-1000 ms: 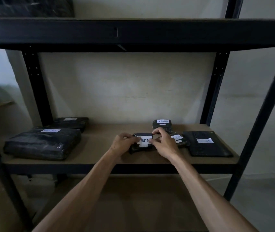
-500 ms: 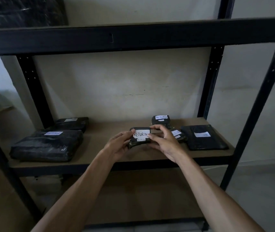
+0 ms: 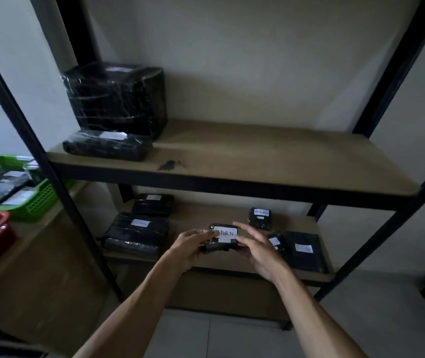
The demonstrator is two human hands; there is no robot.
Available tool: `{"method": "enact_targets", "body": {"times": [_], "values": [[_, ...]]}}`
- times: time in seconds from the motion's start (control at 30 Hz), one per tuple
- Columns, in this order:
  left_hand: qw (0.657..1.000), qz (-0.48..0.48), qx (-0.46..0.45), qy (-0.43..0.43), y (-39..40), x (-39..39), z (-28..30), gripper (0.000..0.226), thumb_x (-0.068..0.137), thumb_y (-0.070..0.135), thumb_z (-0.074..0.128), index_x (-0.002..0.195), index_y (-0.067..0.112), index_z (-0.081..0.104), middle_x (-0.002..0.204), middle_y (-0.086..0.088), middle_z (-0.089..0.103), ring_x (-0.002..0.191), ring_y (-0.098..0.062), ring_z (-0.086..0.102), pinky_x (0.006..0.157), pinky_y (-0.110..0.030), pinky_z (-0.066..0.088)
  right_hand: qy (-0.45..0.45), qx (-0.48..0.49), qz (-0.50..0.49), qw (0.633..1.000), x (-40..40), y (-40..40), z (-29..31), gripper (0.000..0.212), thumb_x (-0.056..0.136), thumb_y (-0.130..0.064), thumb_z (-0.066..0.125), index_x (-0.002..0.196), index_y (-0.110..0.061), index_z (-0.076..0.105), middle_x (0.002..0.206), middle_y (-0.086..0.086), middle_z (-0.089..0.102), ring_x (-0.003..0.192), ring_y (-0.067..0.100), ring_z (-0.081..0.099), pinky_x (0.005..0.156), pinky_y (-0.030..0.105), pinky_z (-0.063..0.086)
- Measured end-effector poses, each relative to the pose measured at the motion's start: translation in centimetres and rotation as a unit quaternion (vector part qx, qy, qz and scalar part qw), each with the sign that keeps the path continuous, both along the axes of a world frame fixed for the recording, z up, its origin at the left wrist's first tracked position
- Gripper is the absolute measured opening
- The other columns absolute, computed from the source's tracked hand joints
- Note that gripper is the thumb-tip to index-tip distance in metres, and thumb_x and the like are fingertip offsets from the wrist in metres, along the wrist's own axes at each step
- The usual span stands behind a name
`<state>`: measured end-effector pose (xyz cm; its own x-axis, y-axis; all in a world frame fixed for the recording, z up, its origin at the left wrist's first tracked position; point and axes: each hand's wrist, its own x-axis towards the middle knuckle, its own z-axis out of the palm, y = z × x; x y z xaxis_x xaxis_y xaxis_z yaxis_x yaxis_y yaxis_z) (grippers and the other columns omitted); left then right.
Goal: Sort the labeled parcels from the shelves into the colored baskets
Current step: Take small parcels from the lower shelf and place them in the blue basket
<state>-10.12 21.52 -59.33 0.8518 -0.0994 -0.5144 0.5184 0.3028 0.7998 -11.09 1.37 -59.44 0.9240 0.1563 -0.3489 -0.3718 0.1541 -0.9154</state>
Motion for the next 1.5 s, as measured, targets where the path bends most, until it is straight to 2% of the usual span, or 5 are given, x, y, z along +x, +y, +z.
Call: {"method": "enact_targets", "body": {"times": [0.33,0.5,0.63,1.07,1.5], "values": [[1.000,-0.005,-0.015,0.004,9.7,-5.5,13.3,0.040,0.052,0.019,0.096,0.079,0.011,0.066,0.092,-0.015,0.073,0.074,-0.022,0.070,0.070,-0.033,0.056,0.031,-0.004,0.074,0.997,-2.9,8.8,14.8,0.033,0.094,0.002,0.060,0.119,-0.017,0.069,0.109,0.019,0.073,0.089,0.021,0.072,0.068,0.031,0.060],[1.000,-0.005,-0.016,-0.021,19.0,-6.7,17.5,0.038,0.059,0.017,0.091,0.087,0.007,0.066,0.095,-0.016,0.075,0.079,-0.022,0.073,0.081,-0.042,0.062,0.031,0.033,0.126,0.991,-2.6,16.8,18.7,0.036,0.092,0.000,0.063,0.124,-0.017,0.068,0.126,0.024,0.066,0.118,0.036,0.065,0.076,0.034,0.061],[0.999,0.023,-0.008,-0.033,28.9,-8.5,19.8,0.040,0.066,0.014,0.086,0.096,0.009,0.061,0.094,-0.012,0.074,0.071,-0.016,0.074,0.060,-0.027,0.060,0.030,0.047,0.140,0.989,-3.4,26.6,20.2,0.034,0.092,-0.008,0.068,0.123,-0.022,0.069,0.128,0.020,0.067,0.121,0.036,0.063,0.088,0.046,0.060],[0.990,0.127,0.020,-0.061,56.6,-10.9,21.0,0.032,0.087,0.021,0.076,0.104,-0.005,0.069,0.099,-0.022,0.073,0.092,-0.033,0.071,0.081,-0.041,0.061,0.008,0.071,0.174,0.982,-2.7,57.3,20.9,0.032,0.090,-0.009,0.066,0.121,-0.014,0.065,0.108,0.016,0.070,0.090,0.025,0.070,0.072,0.041,0.062],[0.983,0.162,0.083,0.006,80.9,-2.1,20.8,0.043,0.077,0.005,0.082,0.114,0.004,0.061,0.108,-0.026,0.071,0.082,-0.029,0.073,0.068,-0.035,0.063,0.011,0.023,0.198,0.980,7.1,82.4,18.5,0.041,0.072,-0.008,0.072,0.112,-0.013,0.066,0.097,0.013,0.073,0.083,0.023,0.070,0.075,0.035,0.057]]}}
